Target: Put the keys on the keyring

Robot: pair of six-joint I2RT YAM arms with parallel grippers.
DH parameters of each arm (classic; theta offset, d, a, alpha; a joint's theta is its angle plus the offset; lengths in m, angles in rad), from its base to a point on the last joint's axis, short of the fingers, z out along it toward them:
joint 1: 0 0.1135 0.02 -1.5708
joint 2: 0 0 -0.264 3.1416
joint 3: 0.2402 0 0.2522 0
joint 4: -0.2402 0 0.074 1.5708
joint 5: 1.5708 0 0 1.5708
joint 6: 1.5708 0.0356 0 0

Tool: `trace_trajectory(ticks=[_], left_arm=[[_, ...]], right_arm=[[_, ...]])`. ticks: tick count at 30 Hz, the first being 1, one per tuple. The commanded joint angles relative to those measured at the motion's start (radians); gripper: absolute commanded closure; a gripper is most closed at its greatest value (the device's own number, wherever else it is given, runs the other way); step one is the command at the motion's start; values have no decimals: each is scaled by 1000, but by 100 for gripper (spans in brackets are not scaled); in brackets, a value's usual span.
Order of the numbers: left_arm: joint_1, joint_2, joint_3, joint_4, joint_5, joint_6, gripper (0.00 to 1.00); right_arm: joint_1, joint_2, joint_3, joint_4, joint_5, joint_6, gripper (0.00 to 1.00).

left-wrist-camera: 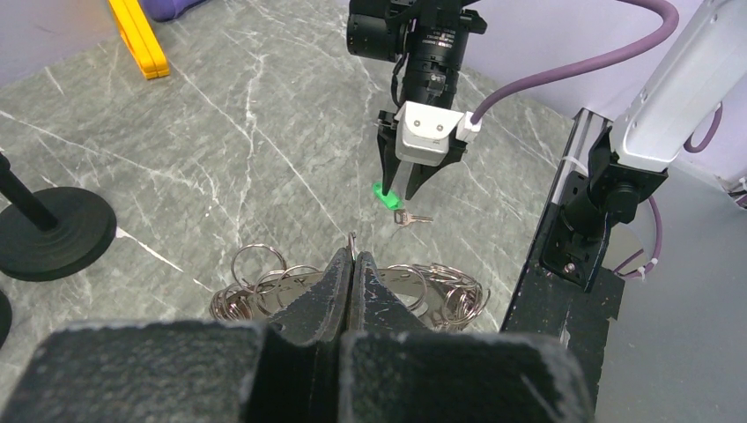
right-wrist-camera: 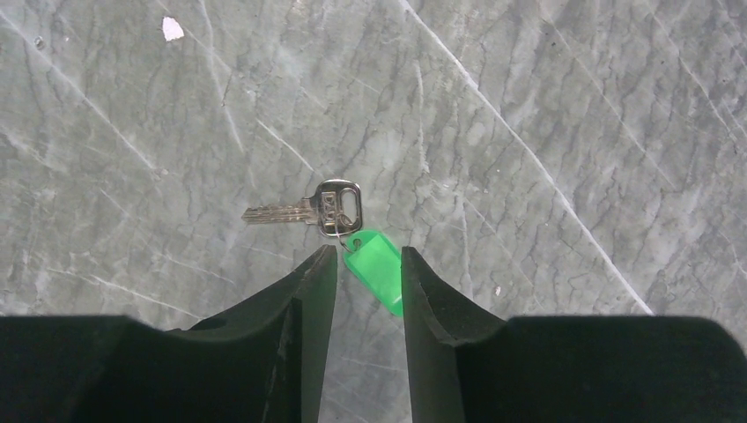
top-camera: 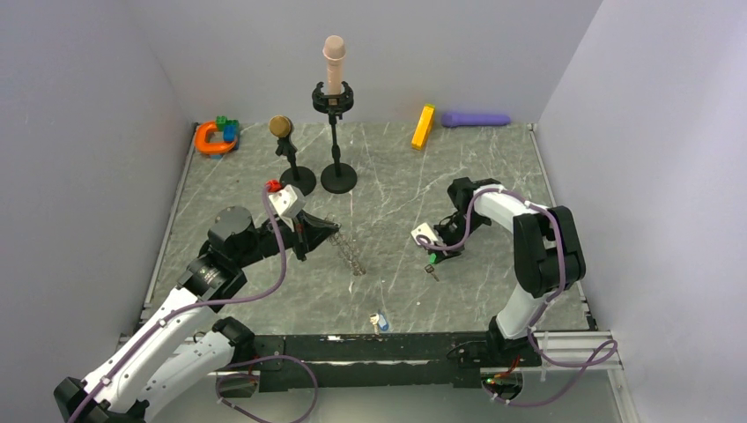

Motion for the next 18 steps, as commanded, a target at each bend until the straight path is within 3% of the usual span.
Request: trace_trajectory(ticks=[1,9,18], left_arm=[[3,-22,12,58,6,3,100],[3,-12,9,65,9,-5,100],[4,-7,13,65,11,-4,100]], right_arm=[[-3,11,14,-58,-27,-75,62],[6,27,-7,-16,0,-83,64],[8,45,-9,-13,3,-99,73]])
